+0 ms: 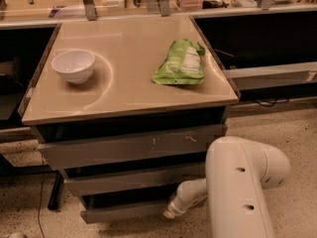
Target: Close bottom drawer
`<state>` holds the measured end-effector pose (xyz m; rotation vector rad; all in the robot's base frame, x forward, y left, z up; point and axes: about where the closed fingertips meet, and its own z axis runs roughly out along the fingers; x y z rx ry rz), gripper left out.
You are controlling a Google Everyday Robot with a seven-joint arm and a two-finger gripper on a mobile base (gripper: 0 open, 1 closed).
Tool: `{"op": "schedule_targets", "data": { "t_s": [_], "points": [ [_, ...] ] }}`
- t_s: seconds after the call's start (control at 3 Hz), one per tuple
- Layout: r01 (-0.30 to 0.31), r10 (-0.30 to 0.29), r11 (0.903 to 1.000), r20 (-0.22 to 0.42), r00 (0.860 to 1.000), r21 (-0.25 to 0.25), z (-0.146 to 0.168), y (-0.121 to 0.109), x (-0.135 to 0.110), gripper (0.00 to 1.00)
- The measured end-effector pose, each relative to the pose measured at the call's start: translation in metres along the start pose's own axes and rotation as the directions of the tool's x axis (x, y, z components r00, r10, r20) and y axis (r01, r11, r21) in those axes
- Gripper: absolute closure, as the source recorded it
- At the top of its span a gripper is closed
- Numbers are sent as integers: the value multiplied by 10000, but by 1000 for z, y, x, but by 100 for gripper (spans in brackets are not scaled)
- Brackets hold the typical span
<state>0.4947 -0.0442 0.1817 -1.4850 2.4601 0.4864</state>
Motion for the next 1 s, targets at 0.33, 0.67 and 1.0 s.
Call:
{"op": "schedule_targets", "data": {
  "t_s": [0.33,0.67,1.0],
  "points": [
    [0,0,10000,0,10000,0,0,0,0,18],
    [0,0,10000,0,10000,-2,0,0,0,0],
    [0,0,10000,-1,10000,-2,0,0,0,0]
  ]
}}
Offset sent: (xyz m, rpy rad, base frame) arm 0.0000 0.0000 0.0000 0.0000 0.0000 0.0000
